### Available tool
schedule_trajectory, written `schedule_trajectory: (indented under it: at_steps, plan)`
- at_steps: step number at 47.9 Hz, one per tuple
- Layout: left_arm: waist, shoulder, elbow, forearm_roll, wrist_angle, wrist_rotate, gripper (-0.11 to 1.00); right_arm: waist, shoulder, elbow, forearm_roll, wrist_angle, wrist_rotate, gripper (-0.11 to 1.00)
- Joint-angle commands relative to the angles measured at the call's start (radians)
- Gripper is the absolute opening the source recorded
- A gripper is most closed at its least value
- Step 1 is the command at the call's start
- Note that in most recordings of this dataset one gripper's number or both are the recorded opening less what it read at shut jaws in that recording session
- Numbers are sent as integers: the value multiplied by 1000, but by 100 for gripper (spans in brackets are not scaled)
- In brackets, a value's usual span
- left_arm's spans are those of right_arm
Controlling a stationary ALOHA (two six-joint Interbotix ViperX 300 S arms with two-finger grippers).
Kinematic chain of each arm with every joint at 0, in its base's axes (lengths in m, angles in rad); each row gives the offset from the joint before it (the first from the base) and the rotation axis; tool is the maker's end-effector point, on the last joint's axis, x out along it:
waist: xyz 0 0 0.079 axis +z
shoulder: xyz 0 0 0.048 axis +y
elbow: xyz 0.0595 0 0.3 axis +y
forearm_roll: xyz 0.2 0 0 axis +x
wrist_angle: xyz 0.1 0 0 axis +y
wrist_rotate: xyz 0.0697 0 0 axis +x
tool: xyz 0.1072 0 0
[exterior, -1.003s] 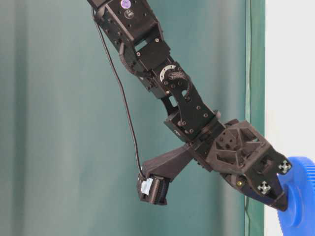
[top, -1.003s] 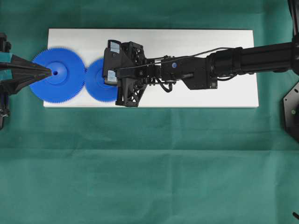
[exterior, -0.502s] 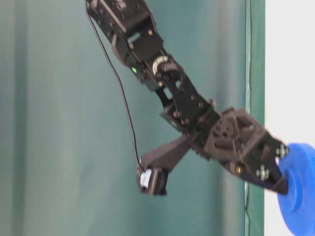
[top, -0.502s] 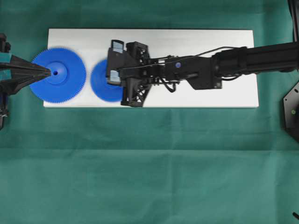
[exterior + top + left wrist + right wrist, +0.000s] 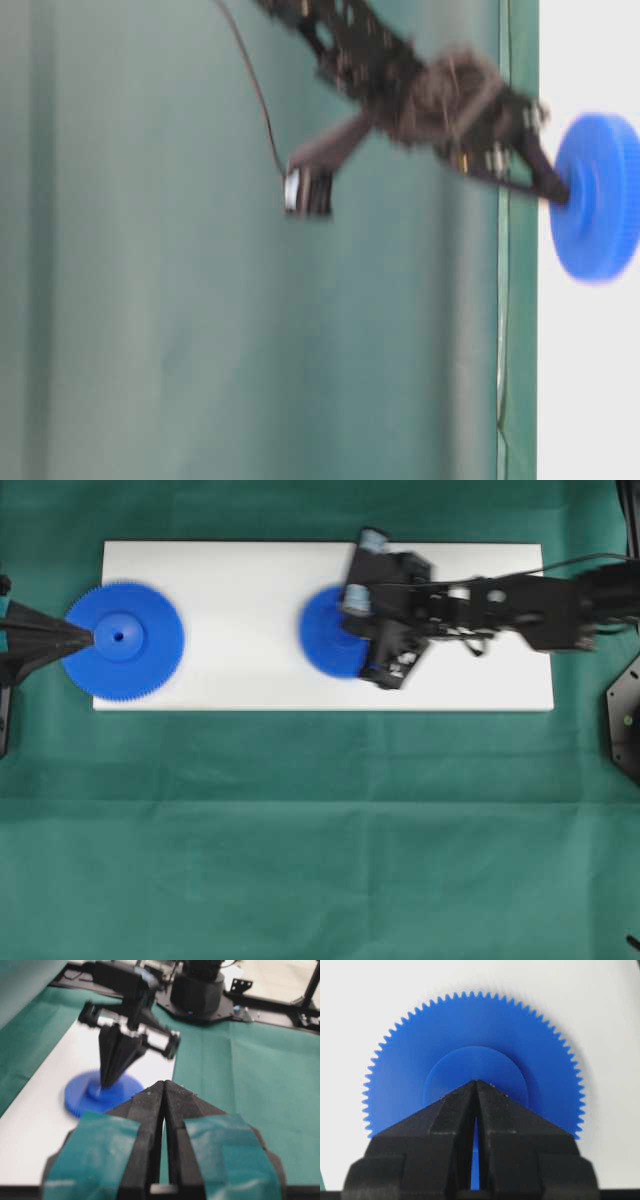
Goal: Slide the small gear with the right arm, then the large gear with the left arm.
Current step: 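Slide the small gear back right to its starting spot, then open the right gripper and lift it off the small gear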
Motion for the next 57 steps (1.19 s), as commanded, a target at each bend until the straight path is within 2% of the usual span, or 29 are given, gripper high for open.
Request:
schedule_trajectory:
  at_steps: [1,13,23,35,57]
  plan:
    - [3,6,-12,-2,2,0,0,-28,-55,118,0,17,26,50]
    - [3,8,-12,0,5,2,0,-69,-268,383,0,31,127,50]
    - [3,11,-12,0,5,2,0,-95,-460,518,0,84,212,50]
    - [3,17,-14,0,5,2,0,-103,-624,575,0,130,241,50]
    - [-18,54,-20,0,5,2,0,-110,-638,571,-26,115,242,50]
